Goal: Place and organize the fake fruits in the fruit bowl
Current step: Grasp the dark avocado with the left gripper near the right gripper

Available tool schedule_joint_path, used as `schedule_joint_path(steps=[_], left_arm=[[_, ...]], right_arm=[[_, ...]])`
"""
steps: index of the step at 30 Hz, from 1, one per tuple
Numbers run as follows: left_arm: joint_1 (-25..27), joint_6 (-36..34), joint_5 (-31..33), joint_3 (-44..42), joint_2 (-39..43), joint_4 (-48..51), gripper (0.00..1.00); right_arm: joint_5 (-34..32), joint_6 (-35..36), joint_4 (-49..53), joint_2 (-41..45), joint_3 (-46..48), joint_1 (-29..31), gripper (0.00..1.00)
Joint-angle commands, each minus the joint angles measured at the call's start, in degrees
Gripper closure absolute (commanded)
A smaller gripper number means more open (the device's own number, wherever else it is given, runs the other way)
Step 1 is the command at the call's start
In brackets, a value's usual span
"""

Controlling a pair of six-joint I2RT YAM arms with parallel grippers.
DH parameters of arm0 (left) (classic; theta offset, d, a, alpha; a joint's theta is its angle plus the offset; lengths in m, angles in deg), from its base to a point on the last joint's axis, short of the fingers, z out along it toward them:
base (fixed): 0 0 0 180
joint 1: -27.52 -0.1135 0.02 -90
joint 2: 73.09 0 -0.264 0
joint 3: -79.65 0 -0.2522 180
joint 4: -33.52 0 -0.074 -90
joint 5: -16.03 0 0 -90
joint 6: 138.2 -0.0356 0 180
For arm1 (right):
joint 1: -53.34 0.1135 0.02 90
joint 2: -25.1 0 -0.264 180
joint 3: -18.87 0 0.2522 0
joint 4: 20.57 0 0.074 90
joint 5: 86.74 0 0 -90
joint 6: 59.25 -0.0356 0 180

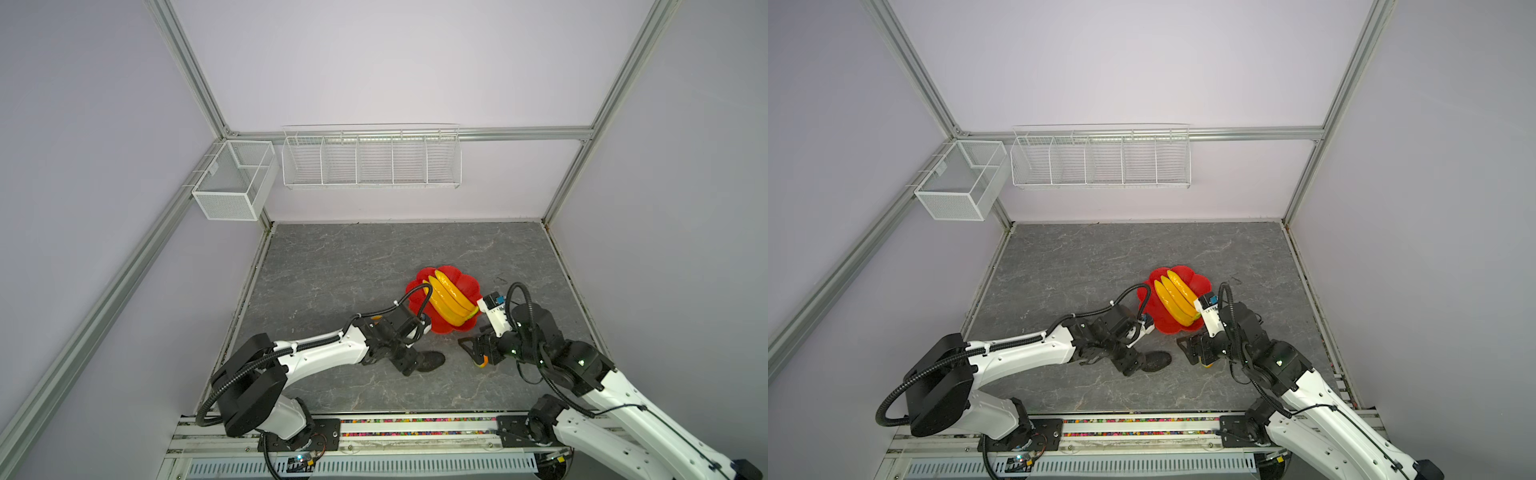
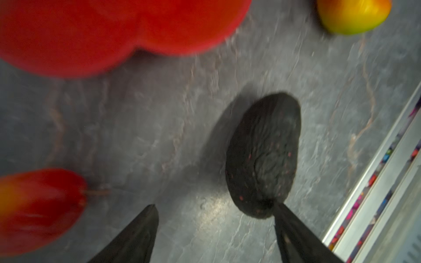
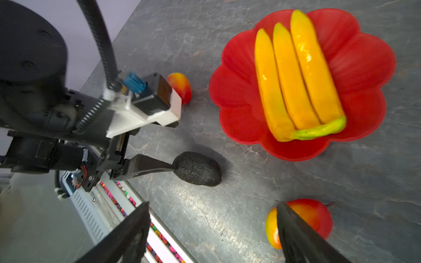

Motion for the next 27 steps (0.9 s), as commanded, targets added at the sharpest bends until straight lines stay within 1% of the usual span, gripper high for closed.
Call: schedule_joint_path(steps=[1,4,11,16,20,22,25,27], left_arm=[[0.65,1.14,-3.45,-2.58,2.8,-12.89,0.2],[0.72,1.39,-3.7,-4.2,2.57,-17.16,0.2],[0.81,0.56,-6.04,-3.83,0.42,-19.18,0.2],[1.17,3.22,-6.08,-2.62,-3.79,-22.13,0.19],[3.35,6.67,-1.91,-1.46,-7.34,-23.84,0.19],[4.49,7.48,1.0,-0.31,-8.9,-22.82,0.22],[5.35,8.83,2.92,-0.11,-10.14,-22.75,0.3],[5.48,9.67,4.07,-0.77,-10.18,-23.71,0.39]], right_arm=[[2.49,-1.0,0.7,0.09,1.09,1.27,0.12],[2.49,-1.84,-0.15,0.54,2.38,1.26,0.12],[1.85,-2.46,-1.33,0.63,2.44,1.29,0.12],[1.0,-2.45,-1.51,-0.22,2.01,1.31,0.12],[0.33,-2.37,-1.4,0.06,2.34,1.29,0.12],[-0.21,-2.35,-1.05,0.05,2.27,1.24,0.12],[-0.59,-2.3,-0.49,0.17,1.77,1.24,0.12],[-0.91,-2.2,-0.18,0.16,1.64,1.25,0.12]])
